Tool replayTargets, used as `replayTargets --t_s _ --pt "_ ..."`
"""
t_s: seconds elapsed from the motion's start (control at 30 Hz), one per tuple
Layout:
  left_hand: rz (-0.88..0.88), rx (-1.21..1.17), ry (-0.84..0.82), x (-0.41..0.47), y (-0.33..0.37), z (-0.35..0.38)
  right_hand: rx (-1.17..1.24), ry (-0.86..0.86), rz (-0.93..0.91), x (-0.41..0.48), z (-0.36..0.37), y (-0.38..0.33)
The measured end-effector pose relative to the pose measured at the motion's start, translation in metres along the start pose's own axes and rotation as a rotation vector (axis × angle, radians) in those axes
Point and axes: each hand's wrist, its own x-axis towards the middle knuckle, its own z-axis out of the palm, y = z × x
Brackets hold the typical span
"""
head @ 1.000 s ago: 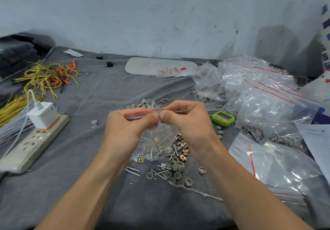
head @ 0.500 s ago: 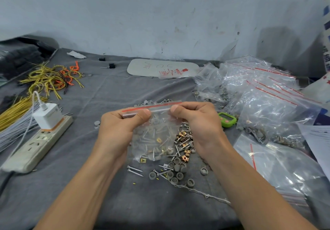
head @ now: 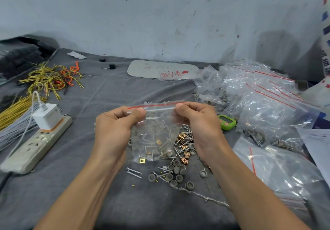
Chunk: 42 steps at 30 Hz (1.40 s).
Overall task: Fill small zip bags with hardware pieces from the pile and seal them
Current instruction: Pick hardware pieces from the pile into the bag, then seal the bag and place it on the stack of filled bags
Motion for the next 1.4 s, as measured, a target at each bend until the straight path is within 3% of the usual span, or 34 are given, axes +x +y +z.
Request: replayTargets --t_s 0.3,0.73,1.17,1.4 --pt "0.077 0.096 -0.12 -0.007 0.001 0.005 -0.117 -0.074 -0.054 -0.001 0.009 0.008" --pt "-0.017 0.053 -0.076 -0.001 0.005 -0.002 0.002 -0.063 0.014 0.003 0.001 0.002" --pt "0.09 0.016 -0.016 0.005 0.003 -0.008 -0.004 -0.096 -0.002 0.003 -0.002 -0.002" --pt "0.022 -0.02 -0.047 0.004 0.002 -0.008 0.001 -0.118 0.022 0.0 0.002 0.002"
